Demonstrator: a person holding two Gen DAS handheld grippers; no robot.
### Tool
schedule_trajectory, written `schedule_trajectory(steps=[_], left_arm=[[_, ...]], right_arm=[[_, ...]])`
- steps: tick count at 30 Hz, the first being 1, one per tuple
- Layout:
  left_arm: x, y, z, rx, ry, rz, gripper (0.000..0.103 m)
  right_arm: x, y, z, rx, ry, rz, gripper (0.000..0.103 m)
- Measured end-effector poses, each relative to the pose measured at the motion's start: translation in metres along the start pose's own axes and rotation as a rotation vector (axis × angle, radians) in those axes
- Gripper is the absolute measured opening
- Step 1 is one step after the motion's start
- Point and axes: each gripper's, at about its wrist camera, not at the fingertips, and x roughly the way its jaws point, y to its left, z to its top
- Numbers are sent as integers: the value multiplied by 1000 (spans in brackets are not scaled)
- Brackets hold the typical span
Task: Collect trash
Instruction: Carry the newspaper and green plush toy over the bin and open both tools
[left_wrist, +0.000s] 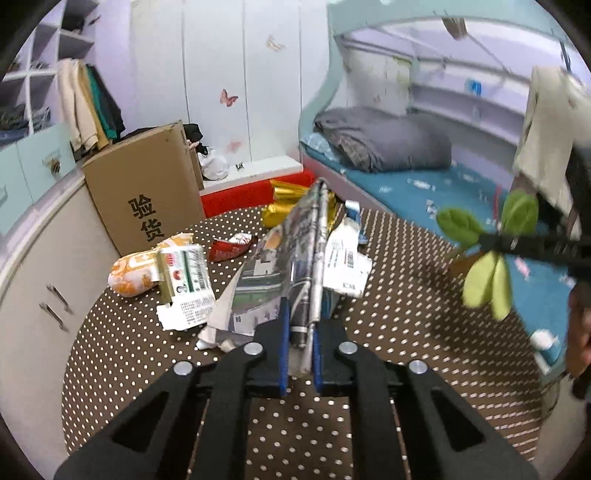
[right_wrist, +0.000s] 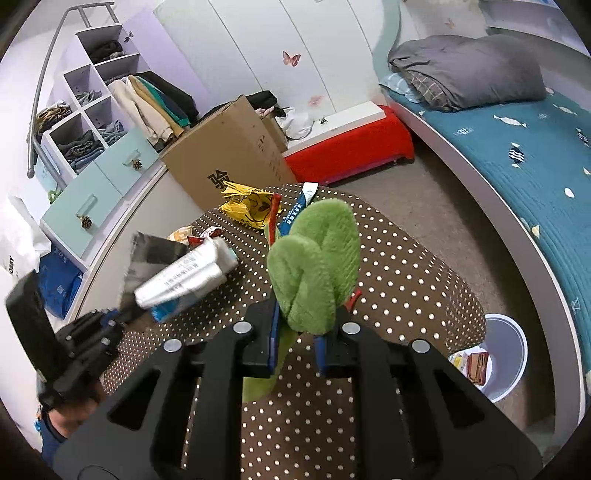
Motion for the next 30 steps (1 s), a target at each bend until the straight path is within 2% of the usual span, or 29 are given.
schedule_trajectory(steps=[4, 9, 14, 21, 30], left_arm=[[-12, 8, 2, -63, -20, -45, 8], [-19, 8, -4, -94, -26, -72, 8], [-41, 3, 3, -119, -94, -104, 7], [-61, -16, 28, -117, -172, -170, 6], [-66, -68, 63, -90, -218, -319, 6]], right_arm=[[-3, -4, -6, 12, 8, -2, 15], [-4, -6, -13, 13, 19, 1, 15], [-17, -8, -9, 19, -15, -5, 15], [-50, -15, 2, 14, -87, -22, 15], [-101, -42, 18, 32, -189, -83, 15]])
